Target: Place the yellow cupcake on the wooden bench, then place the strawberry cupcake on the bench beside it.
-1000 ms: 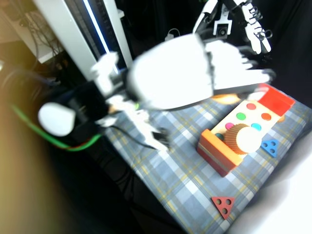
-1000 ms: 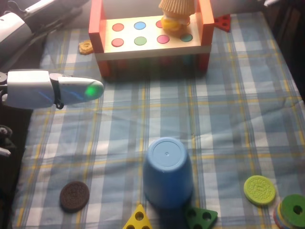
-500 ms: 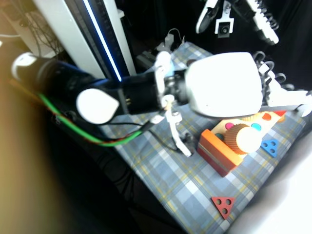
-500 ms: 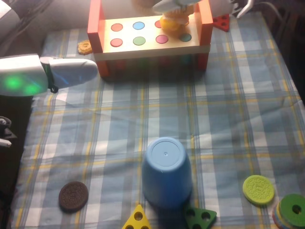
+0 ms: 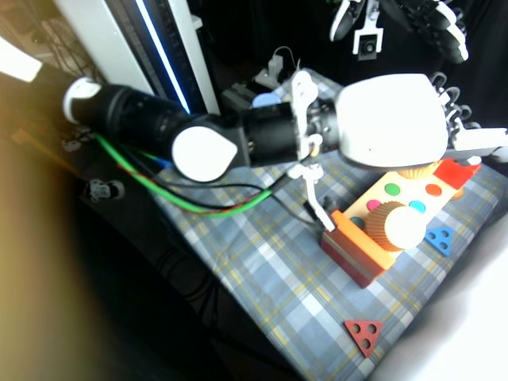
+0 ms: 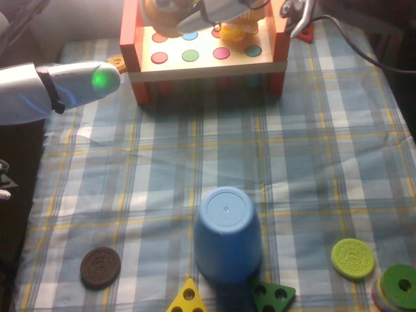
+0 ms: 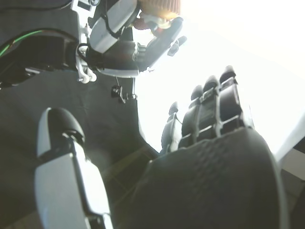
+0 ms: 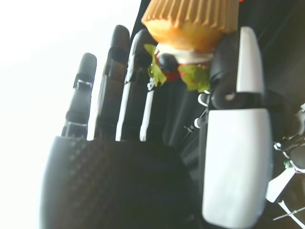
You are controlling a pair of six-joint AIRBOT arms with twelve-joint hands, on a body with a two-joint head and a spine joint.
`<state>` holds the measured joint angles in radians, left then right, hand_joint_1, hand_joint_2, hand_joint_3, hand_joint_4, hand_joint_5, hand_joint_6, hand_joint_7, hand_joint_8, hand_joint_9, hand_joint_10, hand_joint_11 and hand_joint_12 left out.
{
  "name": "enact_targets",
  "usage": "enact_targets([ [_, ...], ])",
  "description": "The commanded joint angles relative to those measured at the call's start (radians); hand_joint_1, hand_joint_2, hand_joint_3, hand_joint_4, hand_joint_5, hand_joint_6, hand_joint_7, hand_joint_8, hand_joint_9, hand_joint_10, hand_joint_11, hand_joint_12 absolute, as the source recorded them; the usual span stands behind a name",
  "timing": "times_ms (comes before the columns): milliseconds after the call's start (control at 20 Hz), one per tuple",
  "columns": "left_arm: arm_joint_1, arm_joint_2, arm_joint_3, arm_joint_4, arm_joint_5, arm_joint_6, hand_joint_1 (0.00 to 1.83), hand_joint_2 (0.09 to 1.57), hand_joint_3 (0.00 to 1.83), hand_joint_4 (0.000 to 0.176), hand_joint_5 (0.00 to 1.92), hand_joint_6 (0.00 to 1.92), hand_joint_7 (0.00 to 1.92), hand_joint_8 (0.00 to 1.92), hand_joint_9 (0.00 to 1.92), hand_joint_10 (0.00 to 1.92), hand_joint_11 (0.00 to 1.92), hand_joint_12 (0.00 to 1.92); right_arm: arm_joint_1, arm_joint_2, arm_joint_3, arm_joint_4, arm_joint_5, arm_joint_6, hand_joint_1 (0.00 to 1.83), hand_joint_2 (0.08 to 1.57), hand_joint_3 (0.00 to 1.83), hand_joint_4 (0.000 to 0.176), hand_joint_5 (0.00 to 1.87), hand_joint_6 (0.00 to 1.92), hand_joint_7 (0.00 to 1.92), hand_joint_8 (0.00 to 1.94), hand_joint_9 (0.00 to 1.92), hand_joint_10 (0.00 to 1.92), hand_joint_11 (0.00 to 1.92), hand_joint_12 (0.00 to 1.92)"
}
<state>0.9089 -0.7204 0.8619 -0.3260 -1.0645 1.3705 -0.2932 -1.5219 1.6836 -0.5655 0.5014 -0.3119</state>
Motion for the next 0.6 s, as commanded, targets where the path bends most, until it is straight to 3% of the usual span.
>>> enact_targets([
  [0,-0.01,0.001,0.0,0.007,-0.123,-0.008,0.65,0.83,0.0,0.176,0.0,0.0,0.0,0.0,0.0,0.0,0.0,0.0,0.017,-0.002,0.009,0.039,0.09,0.003,1.25,1.07,0.0,0.0,1.13,0.85,1.0,0.81,1.03,0.1,0.33,1.33],
  [50,-0.01,0.0,0.0,0.007,-0.123,-0.008,0.67,0.84,0.01,0.176,0.0,0.0,0.0,0.0,0.0,0.0,0.0,0.0,0.016,-0.006,0.01,0.039,0.084,0.003,1.25,1.06,0.0,0.0,1.16,0.7,1.05,0.87,1.09,0.32,0.48,1.49],
  [100,-0.01,0.0,0.0,0.008,-0.123,-0.008,0.68,0.84,0.01,0.176,0.0,0.0,0.0,0.0,0.0,0.0,0.0,0.0,0.012,-0.01,0.012,0.039,0.078,0.003,1.25,1.05,0.0,0.022,1.15,0.7,1.11,0.8,1.09,0.45,0.56,1.48],
  [150,-0.01,-0.001,0.0,0.008,-0.123,-0.008,0.69,0.84,0.01,0.176,0.0,0.0,0.0,0.0,0.0,0.0,0.0,0.0,0.005,-0.014,0.014,0.039,0.071,0.003,1.26,1.04,0.0,0.0,1.14,0.66,1.18,0.74,1.13,0.55,0.69,1.45],
  [250,-0.01,-0.001,0.0,0.008,-0.124,-0.008,0.7,0.85,0.01,0.176,0.0,0.0,0.0,0.0,0.0,0.0,0.0,0.0,-0.009,-0.021,0.015,0.039,0.061,0.003,1.28,1.02,0.0,0.0,1.13,0.64,1.3,0.58,1.17,0.98,0.86,1.68],
  [300,-0.011,-0.001,0.0,0.008,-0.124,-0.008,0.71,0.86,0.01,0.176,0.0,0.0,0.0,0.0,0.0,0.0,0.0,0.0,-0.016,-0.025,0.015,0.039,0.057,0.003,1.28,1.02,0.0,0.0,1.1,0.71,1.33,0.52,1.12,0.95,0.75,1.61],
  [350,-0.012,-0.002,0.0,0.009,-0.124,-0.008,0.71,0.86,0.01,0.176,0.0,0.0,0.0,0.0,0.0,0.0,0.0,0.0,-0.022,-0.029,0.016,0.039,0.054,0.003,1.27,1.03,0.0,0.0,1.06,0.77,1.27,0.6,0.99,0.83,0.44,1.54],
  [450,-0.015,-0.004,0.001,0.012,-0.124,-0.008,0.7,0.86,0.01,0.176,0.0,0.0,0.0,0.0,0.0,0.0,0.0,0.0,-0.033,-0.035,0.018,0.039,0.049,0.003,1.26,1.07,0.0,0.0,0.96,0.91,1.22,0.68,0.81,0.43,0.06,1.23],
  [550,-0.017,-0.004,0.001,0.013,-0.124,-0.008,0.69,0.85,0.0,0.172,0.0,0.0,0.0,0.0,0.0,0.0,0.0,0.0,-0.036,-0.034,0.018,0.038,0.047,0.003,1.21,1.13,0.0,0.0,0.85,1.16,1.05,0.89,0.69,0.14,0.0,1.01],
])
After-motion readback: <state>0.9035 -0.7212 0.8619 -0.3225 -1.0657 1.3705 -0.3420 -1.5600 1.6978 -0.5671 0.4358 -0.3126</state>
